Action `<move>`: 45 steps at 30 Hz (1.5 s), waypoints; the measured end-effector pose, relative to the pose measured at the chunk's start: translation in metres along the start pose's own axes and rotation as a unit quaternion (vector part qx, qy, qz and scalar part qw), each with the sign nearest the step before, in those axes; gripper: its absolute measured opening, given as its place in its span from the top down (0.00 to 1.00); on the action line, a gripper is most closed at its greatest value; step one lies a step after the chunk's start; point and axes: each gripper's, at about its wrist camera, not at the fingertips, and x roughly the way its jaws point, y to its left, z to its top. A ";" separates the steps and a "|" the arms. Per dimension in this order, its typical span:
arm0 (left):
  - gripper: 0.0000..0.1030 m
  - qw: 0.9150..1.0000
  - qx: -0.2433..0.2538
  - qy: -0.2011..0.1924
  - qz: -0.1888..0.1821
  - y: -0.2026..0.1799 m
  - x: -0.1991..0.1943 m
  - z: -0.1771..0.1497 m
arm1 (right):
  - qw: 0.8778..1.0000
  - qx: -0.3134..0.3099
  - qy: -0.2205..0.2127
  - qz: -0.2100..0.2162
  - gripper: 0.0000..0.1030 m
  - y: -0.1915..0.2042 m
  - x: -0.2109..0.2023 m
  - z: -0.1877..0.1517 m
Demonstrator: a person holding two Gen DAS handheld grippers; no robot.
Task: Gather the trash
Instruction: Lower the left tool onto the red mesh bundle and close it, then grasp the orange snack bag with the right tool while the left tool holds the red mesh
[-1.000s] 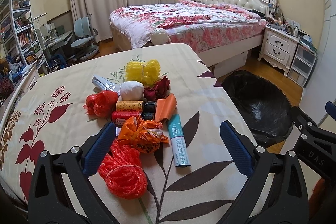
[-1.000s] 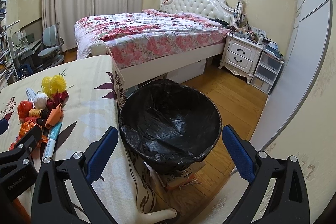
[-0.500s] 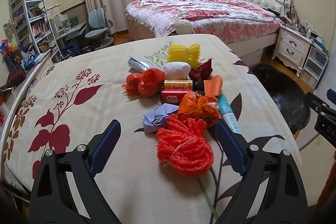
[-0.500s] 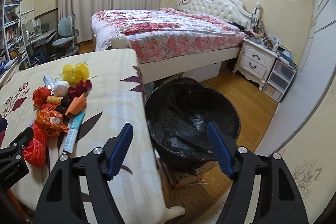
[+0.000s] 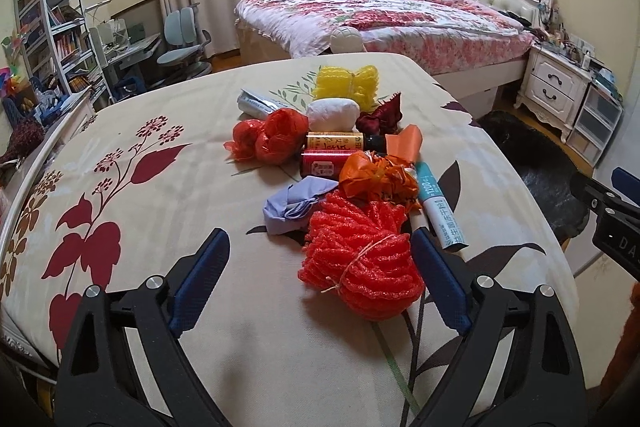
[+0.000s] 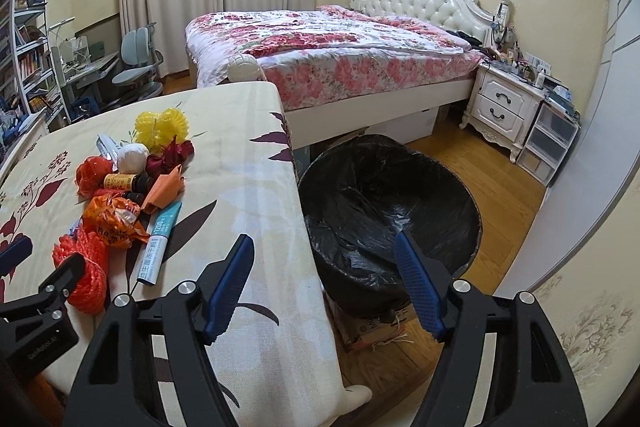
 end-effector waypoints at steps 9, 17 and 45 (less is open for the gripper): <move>0.13 1.000 0.014 0.003 -0.009 -0.009 0.011 -0.004 | 1.000 -0.001 0.011 0.008 0.31 0.004 0.005 -0.004; 0.35 1.000 0.008 0.020 -0.022 -0.003 0.018 -0.012 | 1.000 -0.001 0.019 0.014 0.31 0.006 0.009 -0.009; 0.57 0.998 -0.057 0.003 0.040 0.096 0.001 -0.007 | 0.985 -0.089 0.011 0.149 0.31 0.116 0.006 0.007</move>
